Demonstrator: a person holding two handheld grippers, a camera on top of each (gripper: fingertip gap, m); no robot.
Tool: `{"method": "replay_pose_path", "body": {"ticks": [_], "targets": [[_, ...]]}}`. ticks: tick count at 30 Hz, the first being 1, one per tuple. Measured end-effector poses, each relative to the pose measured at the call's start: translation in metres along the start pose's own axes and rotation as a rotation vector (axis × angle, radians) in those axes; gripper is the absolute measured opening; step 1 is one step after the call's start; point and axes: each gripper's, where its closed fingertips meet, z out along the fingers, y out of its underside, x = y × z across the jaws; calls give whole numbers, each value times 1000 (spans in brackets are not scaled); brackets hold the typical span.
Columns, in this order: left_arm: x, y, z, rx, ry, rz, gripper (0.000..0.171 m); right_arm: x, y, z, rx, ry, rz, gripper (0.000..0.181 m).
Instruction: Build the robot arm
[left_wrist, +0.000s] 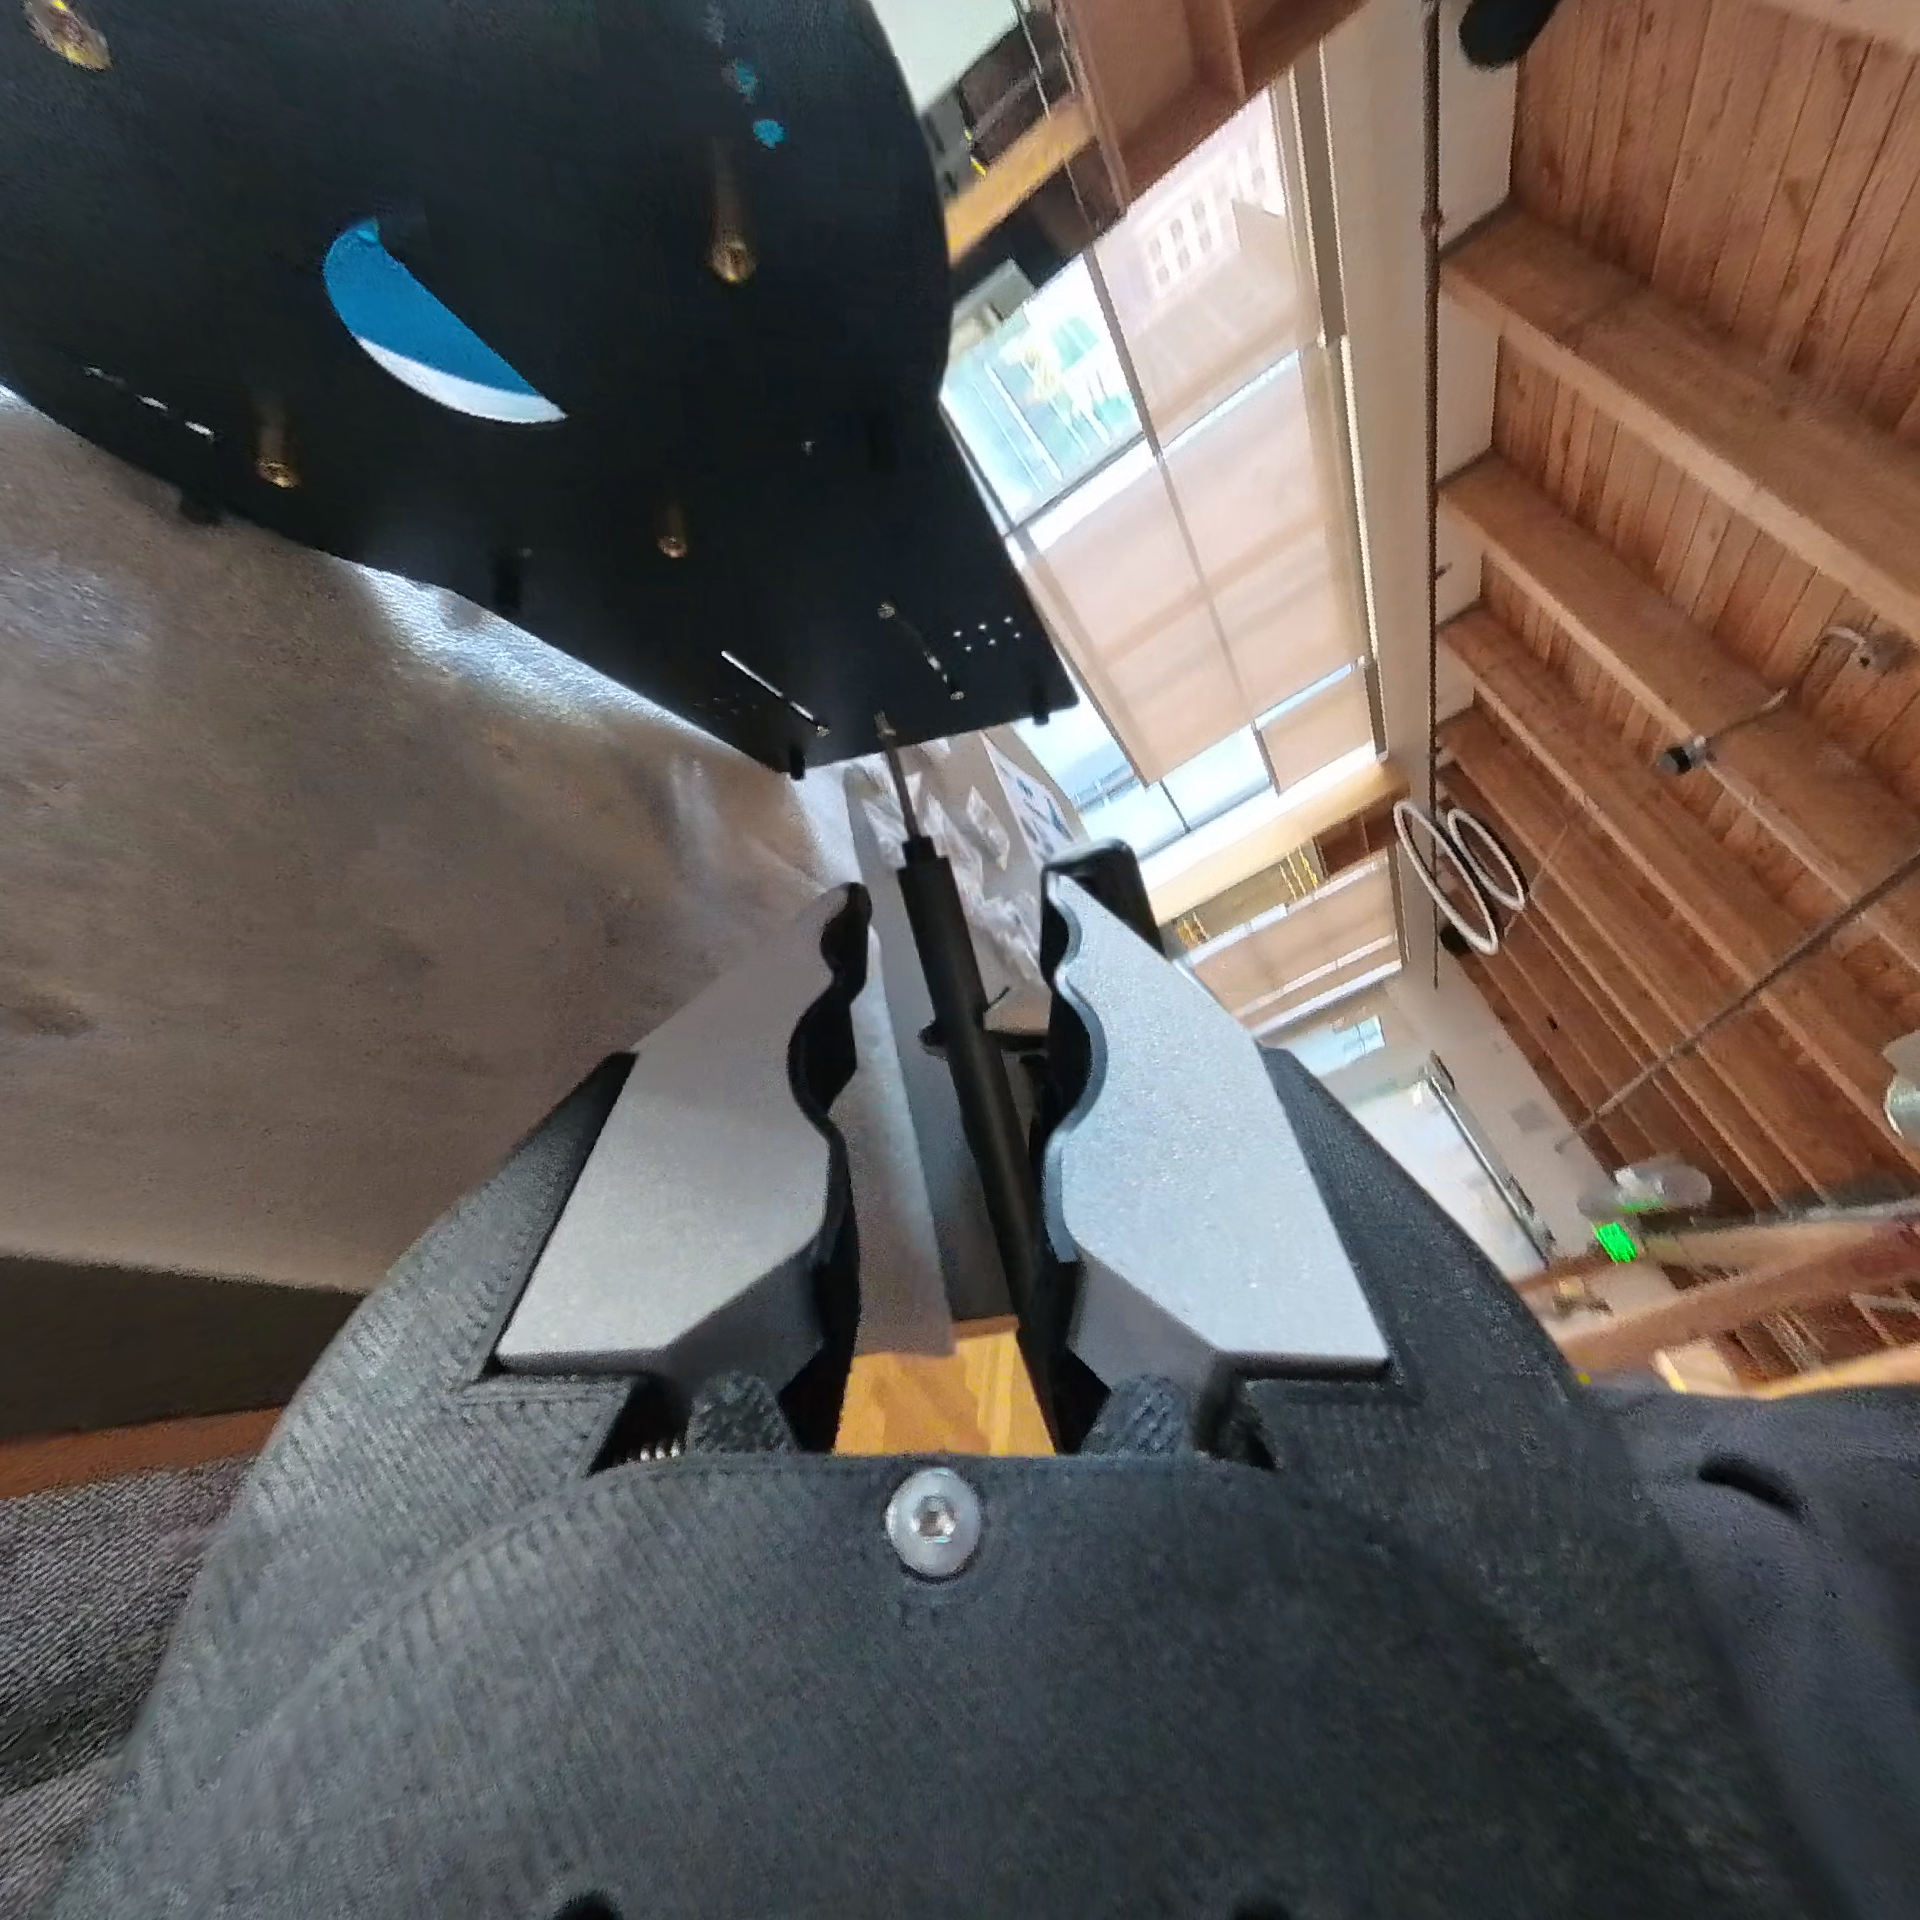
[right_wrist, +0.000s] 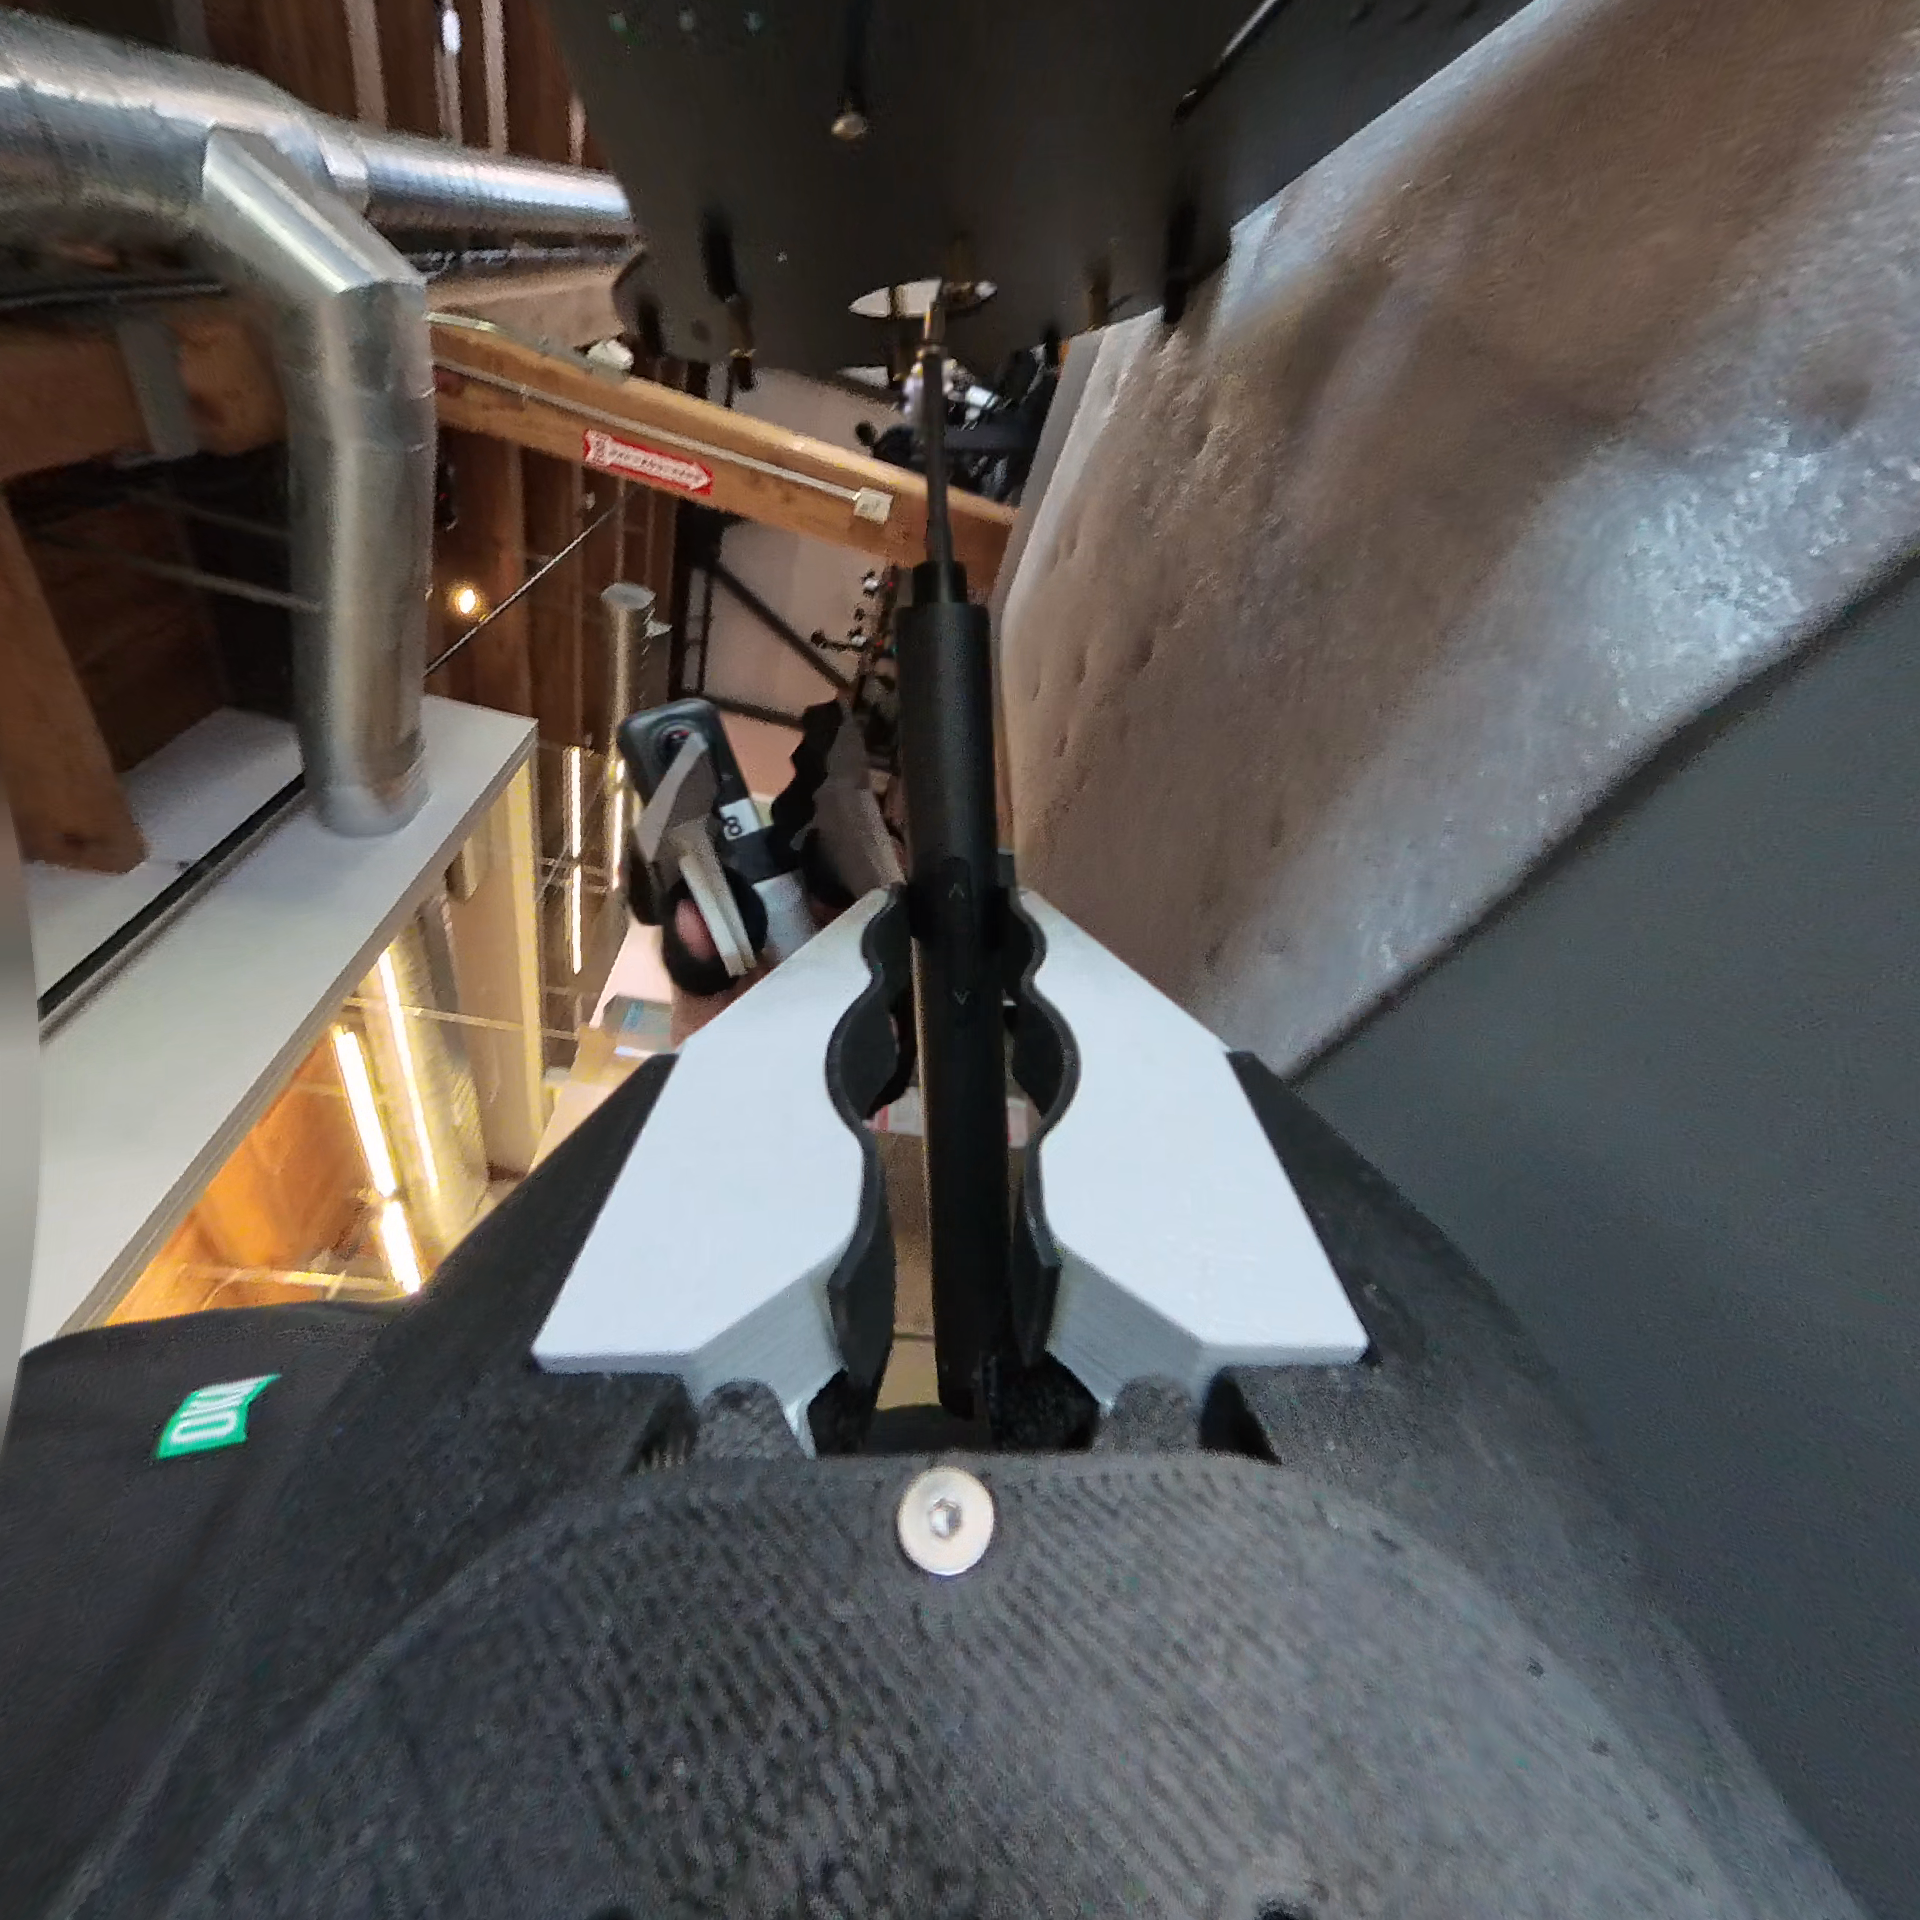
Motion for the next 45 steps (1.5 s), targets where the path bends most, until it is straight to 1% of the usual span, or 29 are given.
{"method": "replay_pose_path", "body": {"ticks": [5, 8, 11, 14, 16, 17, 20, 22, 25, 26, 27, 29, 30, 32, 34, 36, 37, 39, 41, 43, 45], "targets": [[-11, -8, -18, -172, 103, -1, 31, 15, -9, 20, 99, 116, -4, 15], [-16, -12, -30, -283, 154, 12, 31, 17, -8, 29, 132, 140, 20, 16], [-12, -23, -38, -326, 211, 20, 31, 21, -11, 32, 171, 188, 8, 15], [0, -38, -43, -352, 264, 54, 31, 22, -13, 31, 207, 210, 16, 16], [11, -55, -43, -365, 291, 122, 29, 23, -15, 29, 230, 205, 27, 16], [19, -66, -43, -380, 304, 169, 25, 22, -15, 29, 231, 200, 31, 16], [45, -97, -34, -485, 300, 392, 10, 21, -14, 29, 220, 189, 26, 16], [61, -112, -21, -609, 256, 595, 0, 21, -13, 29, 205, 180, 22, 16], [64, -121, 11, -850, 113, 970, 0, 19, -11, 30, 186, 163, 15, 16], [61, -125, 27, -897, 64, 1083, 0, 19, -11, 30, 180, 162, 11, 16], [60, -126, 44, -940, 34, 1172, 0, 19, -10, 30, 175, 163, 7, 15], [52, -126, 76, -1060, -13, 1283, 0, 19, -10, 30, 176, 173, -2, 15], [42, -122, 88, -1163, -37, 1309, 0, 20, -11, 29, 181, 181, -6, 15], [21, -109, 101, -1406, -48, 1276, 0, 22, -13, 28, 203, 203, -12, 15], [6, -96, 113, -1547, -23, 1222, 0, 24, -13, 28, 213, 226, -14, 15], [-13, -90, 120, -1675, -30, 1225, 0, 25, -15, 28, 235, 248, -9, 16], [-23, -89, 123, -1731, -35, 1251, 4, 26, -15, 28, 244, 258, -4, 16], [-40, -89, 131, -1803, -55, 1293, 0, 27, -15, 27, 266, 276, 7, 16], [-50, -86, 139, -1852, -61, 1323, 0, 28, -16, 26, 290, 289, 18, 17], [-58, -78, 139, -1927, -68, 1293, 0, 29, -16, 25, 303, 296, 23, 16], [-62, -69, 141, -1974, -79, 1230, 0, 29, -17, 25, 308, 296, 28, 16]]}}
